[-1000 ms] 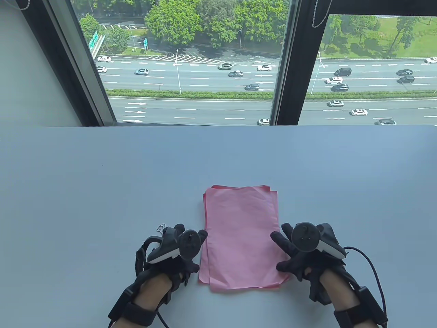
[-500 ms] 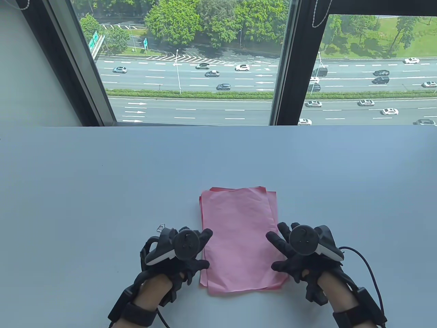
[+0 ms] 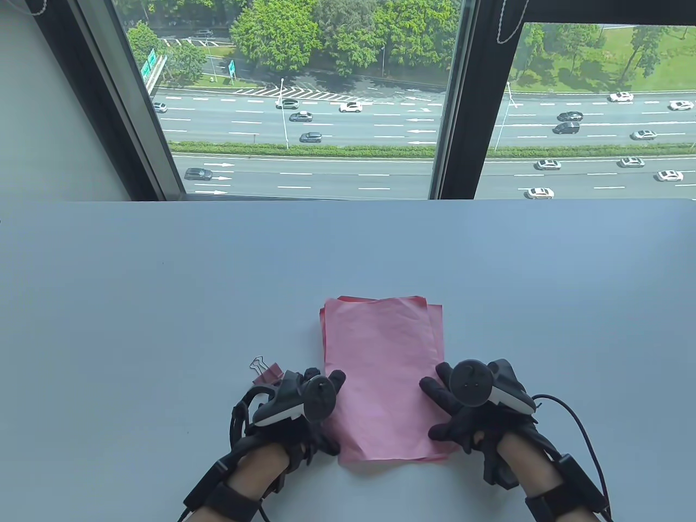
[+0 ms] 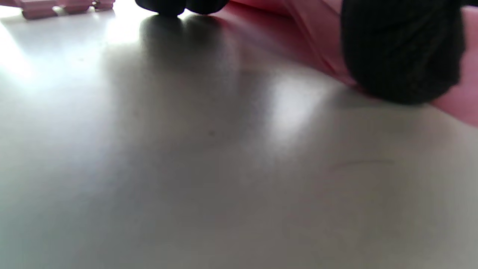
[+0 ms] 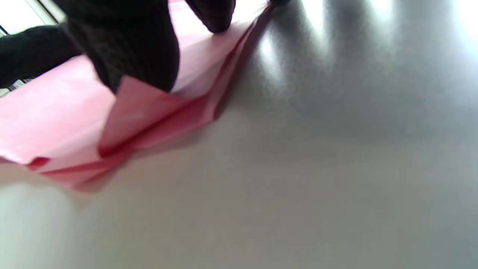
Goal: Clip paper with binder clip (Left hand to clip)
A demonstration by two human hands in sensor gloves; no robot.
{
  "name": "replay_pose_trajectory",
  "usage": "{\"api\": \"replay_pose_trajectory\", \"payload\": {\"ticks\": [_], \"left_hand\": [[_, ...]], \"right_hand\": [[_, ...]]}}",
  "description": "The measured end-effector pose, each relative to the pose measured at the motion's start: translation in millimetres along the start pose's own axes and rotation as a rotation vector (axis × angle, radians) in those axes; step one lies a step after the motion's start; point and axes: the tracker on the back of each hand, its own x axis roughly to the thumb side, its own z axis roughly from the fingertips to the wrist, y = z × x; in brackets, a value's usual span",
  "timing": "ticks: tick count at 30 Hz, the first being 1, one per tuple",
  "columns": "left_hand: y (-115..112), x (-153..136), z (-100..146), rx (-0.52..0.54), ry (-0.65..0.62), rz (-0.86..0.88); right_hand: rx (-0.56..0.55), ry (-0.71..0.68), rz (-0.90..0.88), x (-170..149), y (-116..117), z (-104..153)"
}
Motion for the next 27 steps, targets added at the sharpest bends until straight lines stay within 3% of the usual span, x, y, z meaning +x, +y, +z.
{"api": "replay_pose_trajectory", "payload": {"ticks": [3, 5, 8, 10, 12, 19, 25, 27], "left_hand": [[1, 4, -3, 0.056, -0.052, -0.012], [2, 2, -4, 0.046, -0.123, 0.089], [2, -12, -3, -0.102, -0.269, 0.558], [1, -17, 1, -0.162, -0.28, 0.731], [0, -21, 2, -0.215, -0.274, 0.761], [1, -21, -2, -0.073, -0.207, 0.73], [1, -17, -5, 0.018, -0.174, 0.8], [1, -15, -6, 0.005, -0.175, 0.82]], "right_hand": [[0.003, 0.004, -0.001, 0, 0, 0], [0.005, 0.008, -0.001, 1, 0, 0], [-0.001, 0.013, 0.0, 0, -1, 0], [0.001, 0.013, -0.004, 1, -1, 0], [-0.008, 0.009, -0.003, 2, -2, 0], [-0.196, -0.078, -0.059, 9, -20, 19], [-0.14, -0.159, -0.164, 20, -12, 17], [-0.149, -0.164, -0.195, 18, -14, 17]]}}
